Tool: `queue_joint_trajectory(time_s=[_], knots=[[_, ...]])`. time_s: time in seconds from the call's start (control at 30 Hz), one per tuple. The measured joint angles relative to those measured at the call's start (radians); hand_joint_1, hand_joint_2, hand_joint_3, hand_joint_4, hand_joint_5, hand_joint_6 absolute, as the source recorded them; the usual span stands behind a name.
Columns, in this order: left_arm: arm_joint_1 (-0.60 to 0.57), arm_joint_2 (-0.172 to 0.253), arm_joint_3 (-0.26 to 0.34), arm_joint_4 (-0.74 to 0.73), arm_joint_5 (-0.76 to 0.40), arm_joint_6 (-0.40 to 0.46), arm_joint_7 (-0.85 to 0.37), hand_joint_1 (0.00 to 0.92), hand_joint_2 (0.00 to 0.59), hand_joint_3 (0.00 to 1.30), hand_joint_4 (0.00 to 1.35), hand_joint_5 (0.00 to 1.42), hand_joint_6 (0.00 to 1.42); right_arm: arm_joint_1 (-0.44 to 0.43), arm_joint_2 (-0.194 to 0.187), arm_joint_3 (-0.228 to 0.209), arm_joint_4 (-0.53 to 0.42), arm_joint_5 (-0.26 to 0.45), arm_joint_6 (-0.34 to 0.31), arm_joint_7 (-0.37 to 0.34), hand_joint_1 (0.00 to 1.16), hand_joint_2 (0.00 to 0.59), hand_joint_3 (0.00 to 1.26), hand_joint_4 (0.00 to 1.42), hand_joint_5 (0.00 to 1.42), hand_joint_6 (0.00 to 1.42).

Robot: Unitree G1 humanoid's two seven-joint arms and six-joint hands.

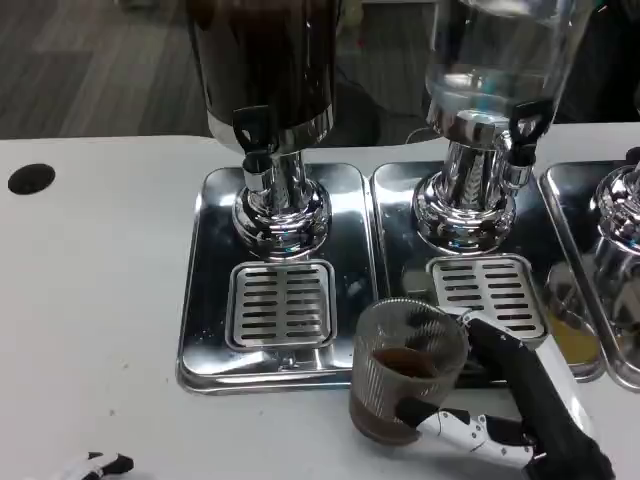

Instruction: Grasp the cup under the faucet to collect the drink, then remove the cup.

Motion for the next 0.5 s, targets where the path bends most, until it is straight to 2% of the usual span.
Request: queue_joint_trajectory(time_s=[0.5], knots=[[0.020, 0.000, 0.003, 0.000, -0.026, -0.010, 0.002, 0.000, 0.110, 0.25, 0.11, 0.18, 0.41, 0.047, -0.024, -0.011, -0.033, -0.022, -0.025, 0.000, 0.71, 0.102, 0.51, 0.55, 0.62, 0.52]])
